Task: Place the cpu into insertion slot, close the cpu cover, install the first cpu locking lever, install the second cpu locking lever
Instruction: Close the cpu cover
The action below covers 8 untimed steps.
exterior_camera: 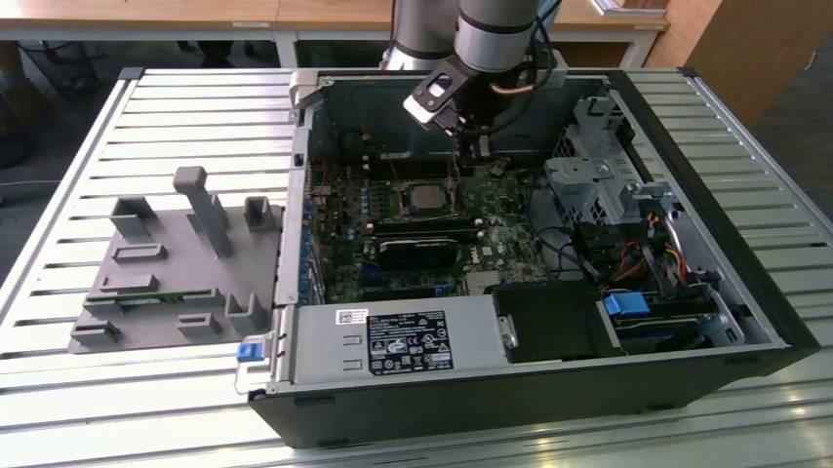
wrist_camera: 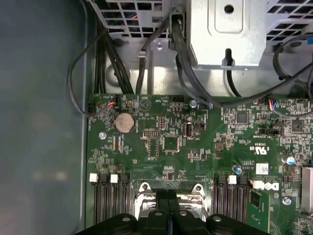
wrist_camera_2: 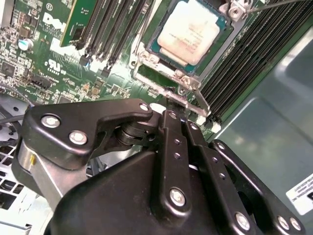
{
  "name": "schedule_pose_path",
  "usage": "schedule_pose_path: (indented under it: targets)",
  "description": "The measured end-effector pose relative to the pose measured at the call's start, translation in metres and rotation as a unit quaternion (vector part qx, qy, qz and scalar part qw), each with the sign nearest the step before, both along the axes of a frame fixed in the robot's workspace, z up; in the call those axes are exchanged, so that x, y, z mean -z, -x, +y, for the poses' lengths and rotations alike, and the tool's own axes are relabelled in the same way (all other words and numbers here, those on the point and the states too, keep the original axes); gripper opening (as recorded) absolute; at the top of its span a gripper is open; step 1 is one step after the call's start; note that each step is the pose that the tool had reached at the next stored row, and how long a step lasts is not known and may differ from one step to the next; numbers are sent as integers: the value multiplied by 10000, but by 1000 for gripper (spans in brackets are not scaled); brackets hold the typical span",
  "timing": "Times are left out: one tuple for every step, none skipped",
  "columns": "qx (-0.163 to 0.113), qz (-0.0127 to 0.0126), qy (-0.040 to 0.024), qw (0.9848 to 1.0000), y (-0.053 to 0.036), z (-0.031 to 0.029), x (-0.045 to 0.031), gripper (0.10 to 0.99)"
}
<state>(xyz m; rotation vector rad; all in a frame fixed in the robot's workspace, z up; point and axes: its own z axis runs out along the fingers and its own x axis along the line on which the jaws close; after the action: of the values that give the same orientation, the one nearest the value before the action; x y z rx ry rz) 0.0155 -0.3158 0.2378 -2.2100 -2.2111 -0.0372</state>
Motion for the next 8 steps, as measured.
schedule_pose_path:
  targets:
    - [0, 0, 0, 10000, 10, 0, 2, 110]
    - [0, 0, 0, 10000, 19, 0, 3, 110]
    - [0, 0, 0, 10000, 29, 0, 5, 110]
    - [0, 0, 0, 10000, 39, 0, 6, 110]
    - [0, 0, -1, 10000, 48, 0, 9, 110]
    - [0, -1, -2, 10000, 59, 0, 13, 110]
    - [0, 0, -1, 10000, 90, 0, 34, 110]
    - [0, 0, -1, 10000, 104, 0, 37, 110]
